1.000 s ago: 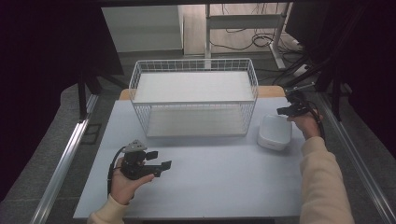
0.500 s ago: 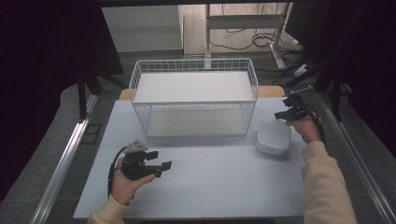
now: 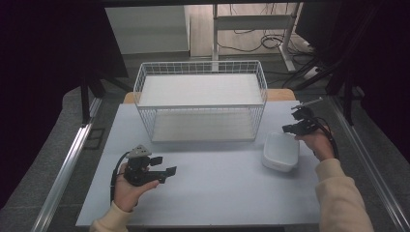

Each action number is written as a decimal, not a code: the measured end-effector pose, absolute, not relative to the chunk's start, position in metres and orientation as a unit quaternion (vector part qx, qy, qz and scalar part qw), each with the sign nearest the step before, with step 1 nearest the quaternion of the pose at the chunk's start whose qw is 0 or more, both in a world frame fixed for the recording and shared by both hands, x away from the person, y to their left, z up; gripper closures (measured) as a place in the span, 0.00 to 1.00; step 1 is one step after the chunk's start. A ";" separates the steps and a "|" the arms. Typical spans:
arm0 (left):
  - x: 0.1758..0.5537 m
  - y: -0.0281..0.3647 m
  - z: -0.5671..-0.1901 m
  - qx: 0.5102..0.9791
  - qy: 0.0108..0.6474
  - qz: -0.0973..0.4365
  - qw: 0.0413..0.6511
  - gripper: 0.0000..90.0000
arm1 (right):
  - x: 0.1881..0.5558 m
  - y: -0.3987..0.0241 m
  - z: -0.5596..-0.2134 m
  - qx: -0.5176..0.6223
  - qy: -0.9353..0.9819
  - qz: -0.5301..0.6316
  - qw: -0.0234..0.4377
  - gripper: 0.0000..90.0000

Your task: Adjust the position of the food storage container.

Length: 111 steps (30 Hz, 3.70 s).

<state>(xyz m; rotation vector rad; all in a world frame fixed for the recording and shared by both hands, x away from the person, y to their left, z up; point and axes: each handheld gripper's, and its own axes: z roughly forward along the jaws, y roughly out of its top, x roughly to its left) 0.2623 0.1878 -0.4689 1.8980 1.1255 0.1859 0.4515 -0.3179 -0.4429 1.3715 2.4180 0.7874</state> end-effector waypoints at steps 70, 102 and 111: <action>0.263 0.187 -0.472 0.770 0.461 0.077 0.435 0.30 | 0.336 -0.304 -0.479 0.472 0.826 0.286 0.117 1.00; 0.262 0.187 -0.468 0.766 0.462 0.079 0.440 0.31 | 0.330 -0.195 -0.481 0.367 0.873 0.303 0.105 1.00; 0.262 0.185 -0.469 0.768 0.460 0.078 0.438 0.31 | 0.337 -0.167 -0.485 0.342 0.881 0.311 0.103 1.00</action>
